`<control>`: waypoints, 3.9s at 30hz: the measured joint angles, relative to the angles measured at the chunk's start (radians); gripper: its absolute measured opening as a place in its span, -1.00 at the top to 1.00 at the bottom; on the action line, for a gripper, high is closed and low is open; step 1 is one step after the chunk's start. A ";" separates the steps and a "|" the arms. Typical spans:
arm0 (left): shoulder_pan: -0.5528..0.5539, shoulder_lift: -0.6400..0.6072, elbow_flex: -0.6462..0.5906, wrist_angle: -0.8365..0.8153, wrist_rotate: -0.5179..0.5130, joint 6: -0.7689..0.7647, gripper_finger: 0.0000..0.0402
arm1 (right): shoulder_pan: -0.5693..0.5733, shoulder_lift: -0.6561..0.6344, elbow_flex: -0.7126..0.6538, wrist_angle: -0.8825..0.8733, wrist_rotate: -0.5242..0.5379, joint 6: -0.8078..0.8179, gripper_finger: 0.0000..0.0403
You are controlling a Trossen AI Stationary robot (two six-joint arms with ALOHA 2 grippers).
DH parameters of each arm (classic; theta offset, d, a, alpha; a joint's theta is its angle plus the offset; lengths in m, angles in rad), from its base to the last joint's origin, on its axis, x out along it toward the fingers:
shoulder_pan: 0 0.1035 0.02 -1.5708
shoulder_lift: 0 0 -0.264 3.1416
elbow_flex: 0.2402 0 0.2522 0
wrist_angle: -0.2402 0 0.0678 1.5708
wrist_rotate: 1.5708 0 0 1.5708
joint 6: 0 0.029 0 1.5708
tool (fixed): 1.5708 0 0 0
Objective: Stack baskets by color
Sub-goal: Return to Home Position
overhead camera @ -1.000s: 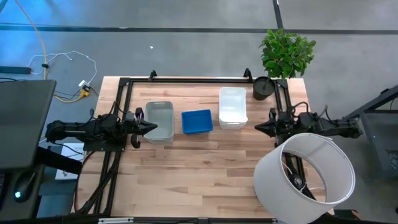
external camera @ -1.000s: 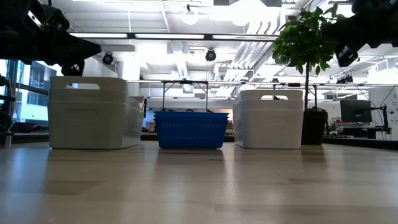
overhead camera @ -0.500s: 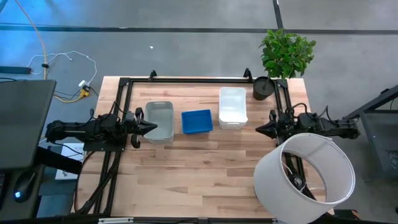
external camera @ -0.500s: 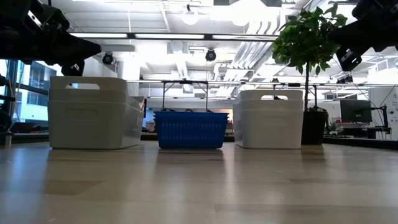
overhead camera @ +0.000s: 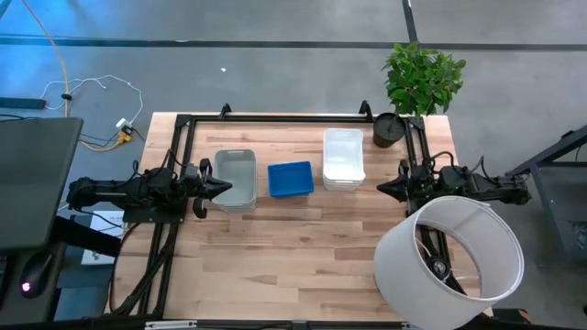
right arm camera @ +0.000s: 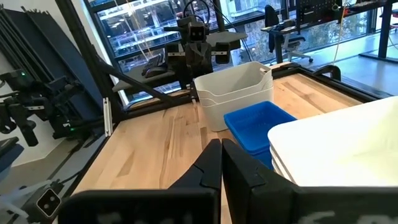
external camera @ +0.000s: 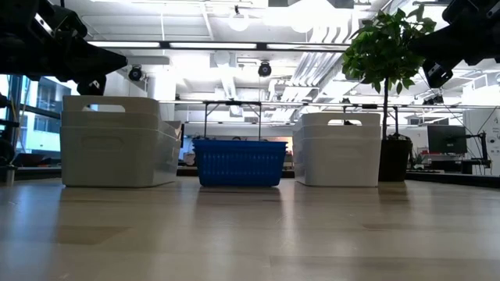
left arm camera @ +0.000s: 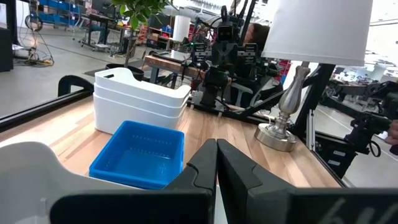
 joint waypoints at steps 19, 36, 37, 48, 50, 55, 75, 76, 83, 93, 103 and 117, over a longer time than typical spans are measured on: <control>0.000 0.000 0.000 -0.001 0.000 0.000 1.00 | 0.000 -0.001 -0.143 0.115 -0.080 -0.012 1.00; 0.000 0.000 0.000 -0.001 0.000 0.000 1.00 | -0.002 0.002 -0.145 0.116 -0.048 -0.144 1.00; 0.000 0.000 0.000 -0.001 0.000 0.000 1.00 | -0.002 0.002 -0.145 0.116 -0.055 -0.152 1.00; 0.000 0.000 0.000 -0.001 0.000 0.000 1.00 | -0.002 0.002 -0.145 0.113 -0.073 -0.120 1.00; 0.000 0.000 0.000 -0.001 0.000 0.000 1.00 | -0.002 0.002 -0.145 0.113 -0.073 -0.097 1.00; 0.000 0.000 0.000 -0.001 0.000 0.000 1.00 | -0.002 0.002 -0.145 0.113 -0.073 -0.043 1.00; 0.000 0.000 0.000 0.000 0.000 0.000 1.00 | -0.002 0.002 -0.145 0.113 -0.072 -0.032 1.00; 0.000 0.000 0.000 0.000 0.000 0.000 1.00 | -0.002 0.002 -0.145 0.113 -0.072 -0.030 1.00; 0.000 0.000 0.000 0.000 0.000 0.000 1.00 | -0.002 0.002 -0.145 0.113 -0.072 -0.030 1.00; 0.000 0.000 0.000 0.000 0.000 0.000 1.00 | -0.002 0.002 -0.145 0.113 -0.072 -0.031 1.00; 0.000 0.000 0.000 0.000 0.000 0.000 1.00 | -0.002 0.002 -0.145 0.113 -0.072 -0.031 1.00; 0.000 0.000 0.000 0.000 0.000 0.000 1.00 | -0.002 0.003 -0.145 0.113 -0.072 -0.029 1.00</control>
